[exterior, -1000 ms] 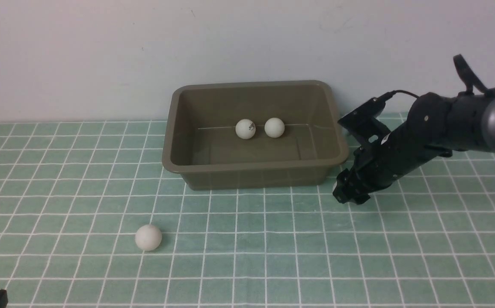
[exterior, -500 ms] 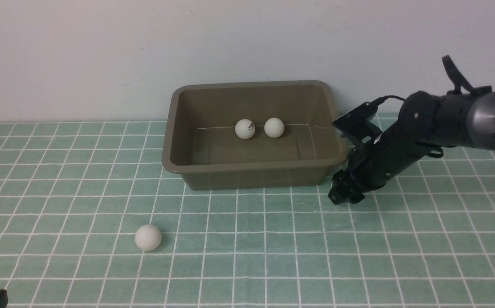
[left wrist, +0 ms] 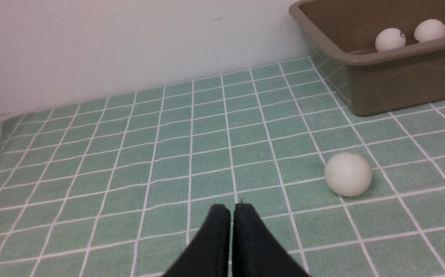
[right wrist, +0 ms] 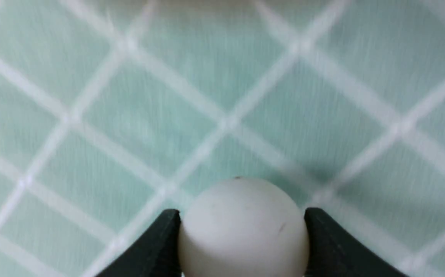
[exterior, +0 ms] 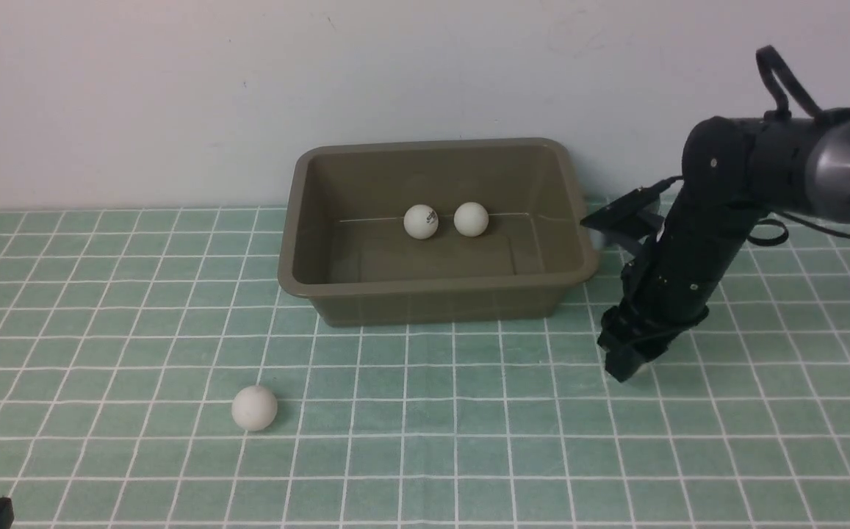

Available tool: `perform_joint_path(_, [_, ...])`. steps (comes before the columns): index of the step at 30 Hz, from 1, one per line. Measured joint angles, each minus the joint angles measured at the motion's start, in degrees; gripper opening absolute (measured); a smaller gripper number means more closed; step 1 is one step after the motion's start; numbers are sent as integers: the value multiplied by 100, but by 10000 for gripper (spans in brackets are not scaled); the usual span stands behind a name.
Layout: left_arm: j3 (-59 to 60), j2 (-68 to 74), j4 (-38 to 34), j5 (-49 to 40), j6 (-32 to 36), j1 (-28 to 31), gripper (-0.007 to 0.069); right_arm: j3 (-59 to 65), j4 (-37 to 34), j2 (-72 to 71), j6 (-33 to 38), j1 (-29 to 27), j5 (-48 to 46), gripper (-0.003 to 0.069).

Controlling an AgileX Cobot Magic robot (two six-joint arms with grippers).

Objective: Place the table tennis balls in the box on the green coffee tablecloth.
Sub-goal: 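Reach for and grasp a ping pong ball on the table, then release the ping pong ball into the bin and lift the gripper away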

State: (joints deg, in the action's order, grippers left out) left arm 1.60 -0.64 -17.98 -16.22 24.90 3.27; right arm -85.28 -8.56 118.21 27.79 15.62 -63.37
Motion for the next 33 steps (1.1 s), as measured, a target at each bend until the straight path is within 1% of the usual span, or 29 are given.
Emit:
perform_joint_path(3, [0,0,0,0,0,0,-4,0,152,-119,-201,0,-538,365])
perform_joint_path(8, [0,0,0,0,0,0,-4,0,4,-772,-244,0,-621,365])
perform_joint_path(12, [0,0,0,0,0,0,-4,0,-304,-1319,-148,0,-639,365])
perform_joint_path(15, [0,0,0,0,0,0,-4,0,-786,-1493,147,12,-45,365])
perform_joint_path(18, [0,0,0,0,0,0,-4,0,-1335,-1441,709,179,1170,365])
perform_joint_path(19, [0,0,0,0,0,0,-4,0,-1549,-1377,1055,301,1696,365])
perform_joint_path(21, [0,0,0,0,0,0,-4,0,-1738,-1234,1448,459,2426,365])
perform_joint_path(24, [0,0,0,0,0,0,-4,0,-1894,-955,1625,565,3332,365])
perform_joint_path(29, [0,0,0,0,0,0,-4,0,-1913,-467,1699,570,3886,365])
perform_joint_path(33, [0,0,0,0,0,0,-4,0,-1914,-230,1699,572,4070,365])
